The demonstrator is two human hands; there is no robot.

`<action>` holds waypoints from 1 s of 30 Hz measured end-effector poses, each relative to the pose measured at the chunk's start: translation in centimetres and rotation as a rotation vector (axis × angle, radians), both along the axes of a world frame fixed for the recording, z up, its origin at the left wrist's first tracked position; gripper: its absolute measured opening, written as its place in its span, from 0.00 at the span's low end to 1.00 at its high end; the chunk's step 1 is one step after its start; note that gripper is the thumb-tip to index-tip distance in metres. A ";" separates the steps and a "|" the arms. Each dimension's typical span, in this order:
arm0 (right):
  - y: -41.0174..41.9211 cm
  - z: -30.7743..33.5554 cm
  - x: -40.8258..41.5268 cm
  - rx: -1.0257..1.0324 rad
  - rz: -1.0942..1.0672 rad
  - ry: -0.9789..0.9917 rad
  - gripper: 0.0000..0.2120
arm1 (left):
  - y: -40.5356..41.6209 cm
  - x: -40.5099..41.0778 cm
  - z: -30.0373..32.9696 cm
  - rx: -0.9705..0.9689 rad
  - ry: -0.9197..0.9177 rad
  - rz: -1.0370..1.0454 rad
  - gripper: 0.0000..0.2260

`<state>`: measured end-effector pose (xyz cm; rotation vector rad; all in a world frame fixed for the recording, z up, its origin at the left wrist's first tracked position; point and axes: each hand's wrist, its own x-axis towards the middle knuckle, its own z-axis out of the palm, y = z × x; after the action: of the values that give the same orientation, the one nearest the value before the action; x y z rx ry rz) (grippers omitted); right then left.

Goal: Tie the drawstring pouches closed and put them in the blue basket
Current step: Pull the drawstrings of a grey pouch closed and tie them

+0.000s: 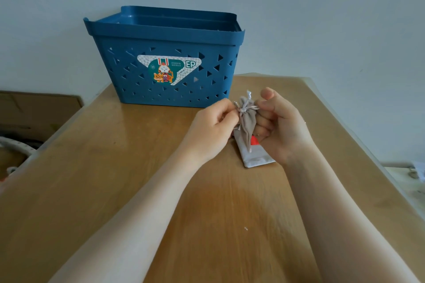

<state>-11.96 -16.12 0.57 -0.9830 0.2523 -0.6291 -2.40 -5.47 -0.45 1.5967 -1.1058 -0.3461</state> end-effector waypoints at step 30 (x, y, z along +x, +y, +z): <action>0.3 1.8 -0.7 -0.374 -0.125 0.216 0.11 | 0.8 0.0 2.1 -0.143 0.092 -0.037 0.17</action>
<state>-12.62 -15.82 2.35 -1.4072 0.3982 -0.6985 -2.37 -4.63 1.61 1.4221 -1.0663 -0.3534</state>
